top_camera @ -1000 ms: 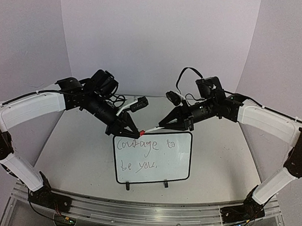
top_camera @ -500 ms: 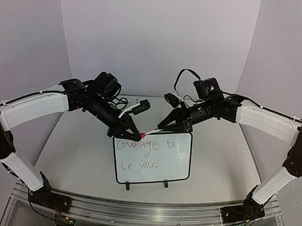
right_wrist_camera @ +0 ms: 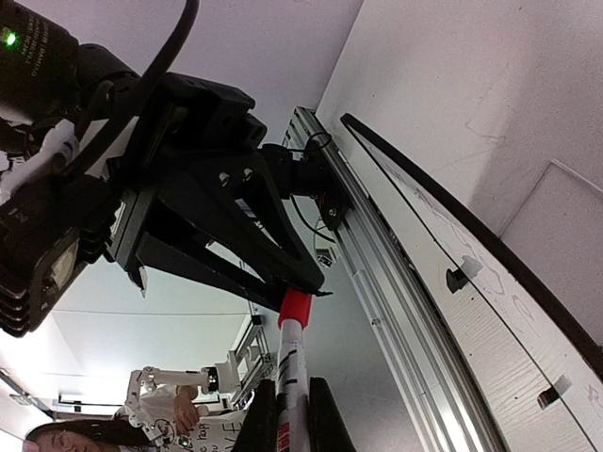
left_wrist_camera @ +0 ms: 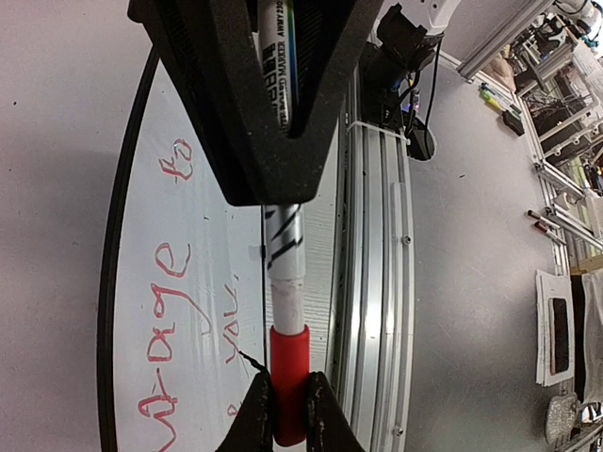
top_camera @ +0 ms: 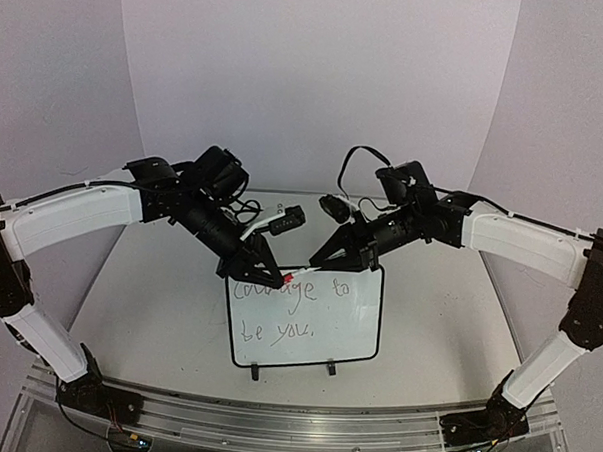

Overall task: Write a sentence on the whiteboard
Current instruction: Insert the whiteboard marker without the cap into the pen cap.

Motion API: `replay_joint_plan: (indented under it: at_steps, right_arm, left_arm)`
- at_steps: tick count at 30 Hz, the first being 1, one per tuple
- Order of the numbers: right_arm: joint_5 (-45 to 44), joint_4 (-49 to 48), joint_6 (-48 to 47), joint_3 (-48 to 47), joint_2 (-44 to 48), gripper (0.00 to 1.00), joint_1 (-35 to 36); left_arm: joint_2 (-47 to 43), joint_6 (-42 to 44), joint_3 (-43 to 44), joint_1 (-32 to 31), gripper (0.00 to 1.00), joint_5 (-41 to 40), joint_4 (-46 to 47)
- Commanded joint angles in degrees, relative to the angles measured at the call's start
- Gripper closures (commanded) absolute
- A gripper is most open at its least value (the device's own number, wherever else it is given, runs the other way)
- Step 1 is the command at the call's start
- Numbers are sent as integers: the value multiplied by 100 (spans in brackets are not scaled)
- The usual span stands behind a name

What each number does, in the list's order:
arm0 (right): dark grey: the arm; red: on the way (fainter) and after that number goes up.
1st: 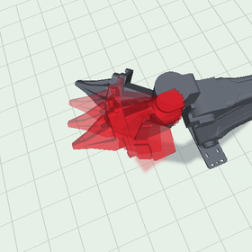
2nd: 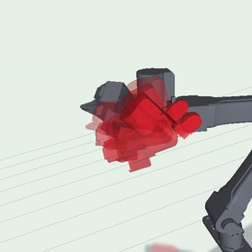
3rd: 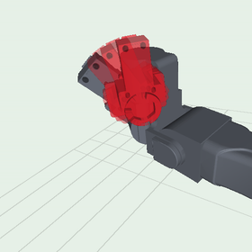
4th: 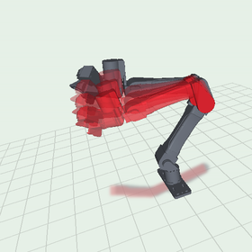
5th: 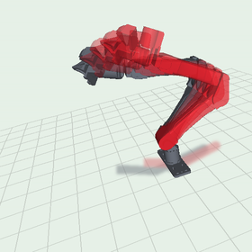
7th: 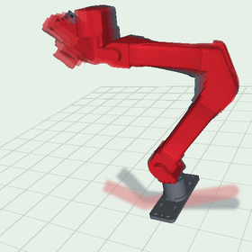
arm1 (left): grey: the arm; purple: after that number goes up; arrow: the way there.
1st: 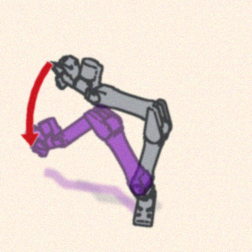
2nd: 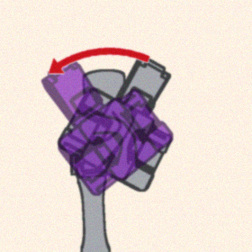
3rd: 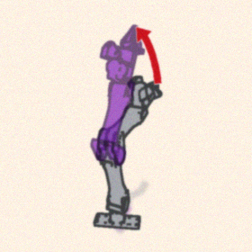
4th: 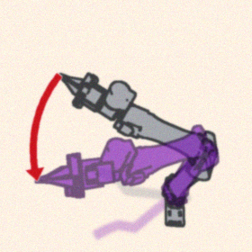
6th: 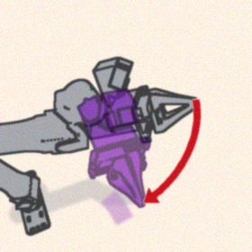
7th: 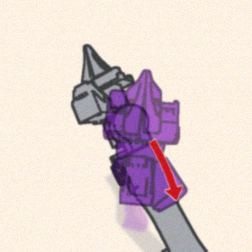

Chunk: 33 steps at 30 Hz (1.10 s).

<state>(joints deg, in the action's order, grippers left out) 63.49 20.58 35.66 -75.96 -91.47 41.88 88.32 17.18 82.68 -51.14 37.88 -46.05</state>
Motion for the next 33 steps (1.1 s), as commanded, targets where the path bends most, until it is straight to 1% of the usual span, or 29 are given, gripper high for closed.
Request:
replay_joint_plan:
  at_steps: [1,15,23,33]
  right_arm:
    - [19,-27,-166,-30,-203,100,125]
    - [-68,104,-317,-40,-436,100,482]
    - [7,98,-372,-65,-498,100,626]
    - [75,86,-394,-138,-599,100,818]
  left_arm:
    - [149,133,439,-117,100,238,-18]
    - [434,124,633,-282,100,264,28]
    - [396,51,669,-357,100,246,288]
    - [217,-68,611,-379,100,172,932]
